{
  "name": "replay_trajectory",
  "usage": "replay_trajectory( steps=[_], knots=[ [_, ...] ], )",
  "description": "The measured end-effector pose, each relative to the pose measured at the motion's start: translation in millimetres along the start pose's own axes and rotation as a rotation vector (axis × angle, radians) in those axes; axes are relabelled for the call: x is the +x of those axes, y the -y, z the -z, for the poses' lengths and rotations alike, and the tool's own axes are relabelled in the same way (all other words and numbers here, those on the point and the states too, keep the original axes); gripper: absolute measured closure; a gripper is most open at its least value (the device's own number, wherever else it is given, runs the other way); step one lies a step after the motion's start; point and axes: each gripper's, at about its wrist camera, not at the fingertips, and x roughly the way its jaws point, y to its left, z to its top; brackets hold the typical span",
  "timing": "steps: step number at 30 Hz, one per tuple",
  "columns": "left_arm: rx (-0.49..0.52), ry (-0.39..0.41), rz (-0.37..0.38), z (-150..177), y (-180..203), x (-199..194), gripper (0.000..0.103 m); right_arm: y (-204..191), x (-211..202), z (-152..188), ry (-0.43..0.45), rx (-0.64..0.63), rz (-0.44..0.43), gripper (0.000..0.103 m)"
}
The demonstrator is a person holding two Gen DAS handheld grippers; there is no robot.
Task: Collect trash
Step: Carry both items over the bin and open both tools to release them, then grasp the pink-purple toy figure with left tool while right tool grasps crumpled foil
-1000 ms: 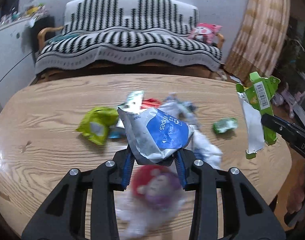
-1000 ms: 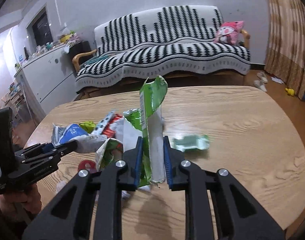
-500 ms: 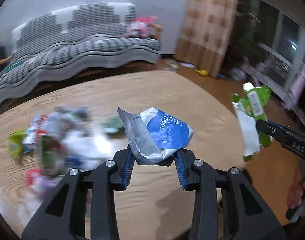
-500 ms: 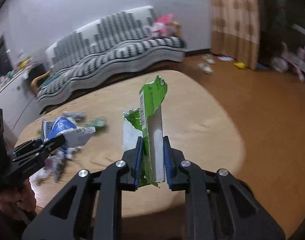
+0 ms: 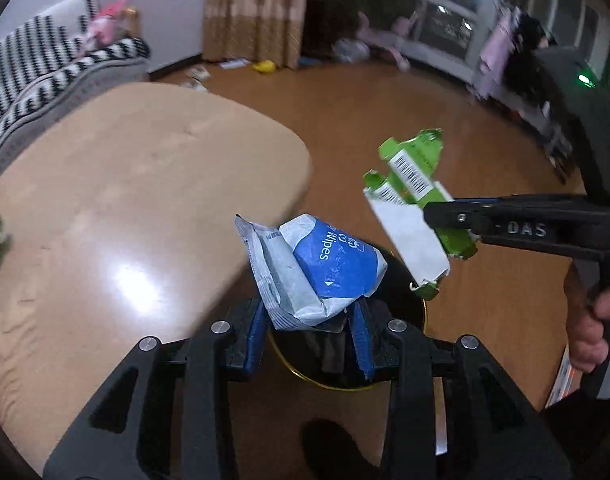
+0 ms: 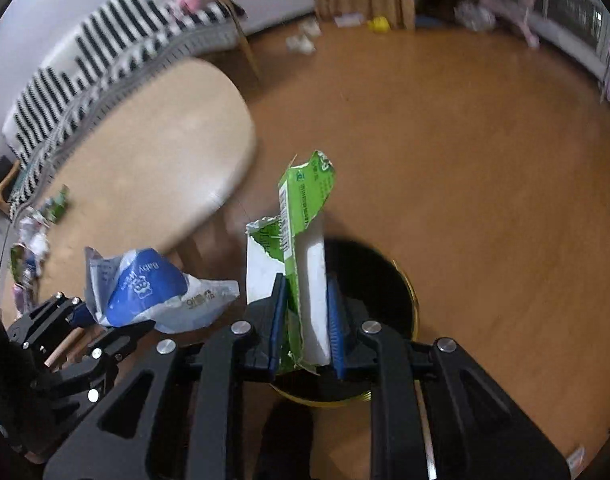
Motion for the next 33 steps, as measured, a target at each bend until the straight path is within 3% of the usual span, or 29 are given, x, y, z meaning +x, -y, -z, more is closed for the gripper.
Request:
replay_trajectory(
  steps=[5, 19, 21, 22, 23, 26, 33],
  knots=[
    [0.033, -0.066, 0.013, 7.2, 11.7, 32.7, 0.067, 18.5, 18.9, 10.7, -0.079, 0.010, 0.018, 0.083],
    [0.054, -0.110, 0.032, -0.1, 21.1, 61.6, 0.066, 13.5, 25.9, -4.3, -0.085, 0.006, 0.024, 0.080],
    [0.051, -0.109, 0.030, -1.2, 21.0, 61.2, 0.056, 12.3, 26.0, -5.5, -0.083, 0.013, 0.029, 0.064],
    [0.049, -0.105, 0.029, -1.3, 22.8, 60.8, 0.052, 11.6, 24.9, -5.7, -0.077, 0.016, 0.037, 0.049],
    [0.048, -0.097, 0.029, -1.6, 22.8, 59.4, 0.045, 11.8, 21.4, -6.0, -0.058, 0.019, 0.040, 0.042],
    [0.049, -0.083, 0.033, -2.7, 21.0, 54.5, 0.033, 8.3, 20.7, -9.9, -0.047, 0.019, 0.034, 0.042],
    [0.037, -0.051, 0.049, -3.8, 15.0, 33.7, 0.024, -11.0, 9.9, -10.0, -0.009, 0.003, 0.022, 0.042]
  ],
)
